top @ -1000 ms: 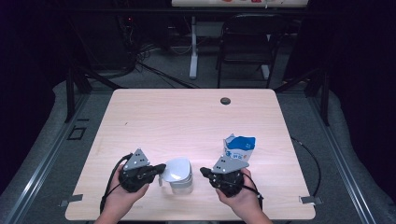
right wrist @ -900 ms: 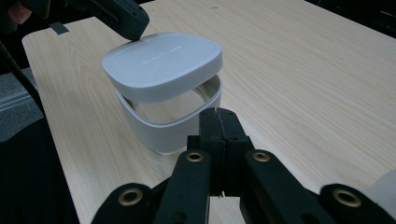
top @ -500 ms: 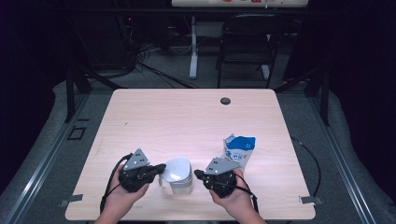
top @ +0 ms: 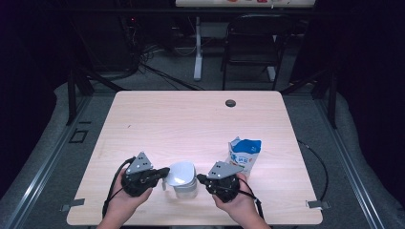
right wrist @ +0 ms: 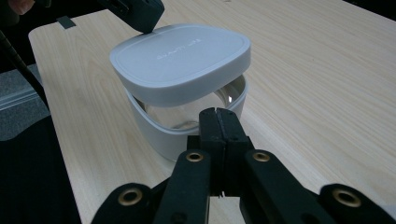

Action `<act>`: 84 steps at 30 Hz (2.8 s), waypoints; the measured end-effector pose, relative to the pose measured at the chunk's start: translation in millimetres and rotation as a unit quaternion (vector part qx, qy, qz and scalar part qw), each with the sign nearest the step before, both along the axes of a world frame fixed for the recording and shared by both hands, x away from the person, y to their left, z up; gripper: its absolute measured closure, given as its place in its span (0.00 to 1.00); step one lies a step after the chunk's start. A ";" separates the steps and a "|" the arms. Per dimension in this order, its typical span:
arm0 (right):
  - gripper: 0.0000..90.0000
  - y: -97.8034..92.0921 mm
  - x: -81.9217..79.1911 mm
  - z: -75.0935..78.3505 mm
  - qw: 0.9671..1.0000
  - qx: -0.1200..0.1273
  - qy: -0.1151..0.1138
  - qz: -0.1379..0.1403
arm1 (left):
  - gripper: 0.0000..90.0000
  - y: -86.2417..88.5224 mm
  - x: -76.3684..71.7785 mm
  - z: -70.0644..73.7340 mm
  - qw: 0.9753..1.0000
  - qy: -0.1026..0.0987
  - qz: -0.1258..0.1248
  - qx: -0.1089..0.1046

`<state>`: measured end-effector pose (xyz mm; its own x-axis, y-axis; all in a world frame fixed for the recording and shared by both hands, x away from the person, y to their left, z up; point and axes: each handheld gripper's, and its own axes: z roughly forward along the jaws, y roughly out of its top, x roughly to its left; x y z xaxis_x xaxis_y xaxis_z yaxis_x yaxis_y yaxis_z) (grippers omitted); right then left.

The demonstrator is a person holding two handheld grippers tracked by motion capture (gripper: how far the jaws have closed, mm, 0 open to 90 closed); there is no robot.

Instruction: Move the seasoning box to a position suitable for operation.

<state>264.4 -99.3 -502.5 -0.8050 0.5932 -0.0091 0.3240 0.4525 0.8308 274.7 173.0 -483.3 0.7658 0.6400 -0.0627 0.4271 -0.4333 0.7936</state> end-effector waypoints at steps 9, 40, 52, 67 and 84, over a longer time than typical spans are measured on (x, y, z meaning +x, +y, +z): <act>1.00 2.3 -0.1 0.2 1.000 0.000 0.001 0.004 | 1.00 0.2 0.0 -0.1 1.000 0.001 0.000 -0.001; 1.00 5.7 -1.8 9.7 1.000 0.004 -0.010 0.010 | 0.94 12.2 0.6 -0.4 1.000 0.001 0.016 -0.005; 1.00 12.3 -2.6 16.2 1.000 0.009 -0.016 0.017 | 0.82 21.6 2.3 -2.2 1.000 0.005 0.027 -0.010; 1.00 18.8 -2.5 25.6 0.999 0.015 -0.027 0.023 | 0.72 27.1 3.4 -6.1 0.999 0.011 0.037 -0.011; 1.00 29.0 -1.5 35.6 0.999 0.018 -0.037 0.033 | 0.70 33.6 4.3 -5.0 0.999 0.008 0.049 -0.012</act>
<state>262.9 -70.3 -466.9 -0.8406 0.5394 -0.0484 0.2321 0.4397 0.8676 279.0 206.6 -488.3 0.6989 0.7095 -0.0902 0.4784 -0.3699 0.7964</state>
